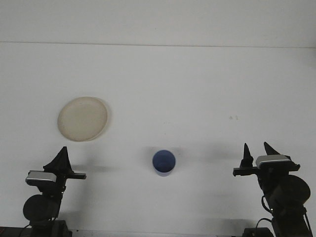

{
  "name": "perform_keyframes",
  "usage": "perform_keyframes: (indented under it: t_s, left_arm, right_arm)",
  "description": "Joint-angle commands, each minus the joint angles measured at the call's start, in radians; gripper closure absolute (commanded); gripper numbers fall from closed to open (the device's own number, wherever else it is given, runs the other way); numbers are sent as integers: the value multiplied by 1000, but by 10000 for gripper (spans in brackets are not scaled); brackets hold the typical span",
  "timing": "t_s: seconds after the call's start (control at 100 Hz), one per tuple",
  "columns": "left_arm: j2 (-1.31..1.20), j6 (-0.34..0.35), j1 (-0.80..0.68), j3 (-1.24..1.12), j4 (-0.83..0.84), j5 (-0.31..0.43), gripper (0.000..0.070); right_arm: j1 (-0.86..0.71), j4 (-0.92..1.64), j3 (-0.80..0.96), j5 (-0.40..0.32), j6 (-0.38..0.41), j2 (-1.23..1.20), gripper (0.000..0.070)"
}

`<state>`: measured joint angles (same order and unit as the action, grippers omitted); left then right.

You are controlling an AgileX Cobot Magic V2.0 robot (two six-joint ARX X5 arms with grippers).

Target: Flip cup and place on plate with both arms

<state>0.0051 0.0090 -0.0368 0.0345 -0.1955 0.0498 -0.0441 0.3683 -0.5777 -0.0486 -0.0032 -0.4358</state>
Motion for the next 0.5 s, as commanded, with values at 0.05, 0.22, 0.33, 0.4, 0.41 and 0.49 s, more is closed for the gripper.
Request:
perform_keyframes:
  t_s: [0.05, 0.22, 0.33, 0.4, 0.41, 0.49]
  left_arm:
    - [-2, -1, 0, -19, -15, -5, 689]
    - [-2, 0, 0, -19, -15, -5, 689]
    - [-2, -1, 0, -19, -14, -5, 689]
    - [-2, -2, 0, -16, -15, -5, 689]
    - [-2, -2, 0, -15, -14, -5, 689]
    - [-2, -2, 0, 2, -12, -5, 689]
  right_arm:
    - [-1, -9, -10, -3, 19, -3, 285]
    - [-1, -9, -10, -3, 27, -3, 285]
    - [-1, -9, -10, -3, 26, -3, 285]
    - [-1, -9, -10, -3, 26, -3, 285]
    - [-1, -9, -10, -3, 26, -3, 285]
    - [-1, -10, -10, -3, 26, -3, 285]
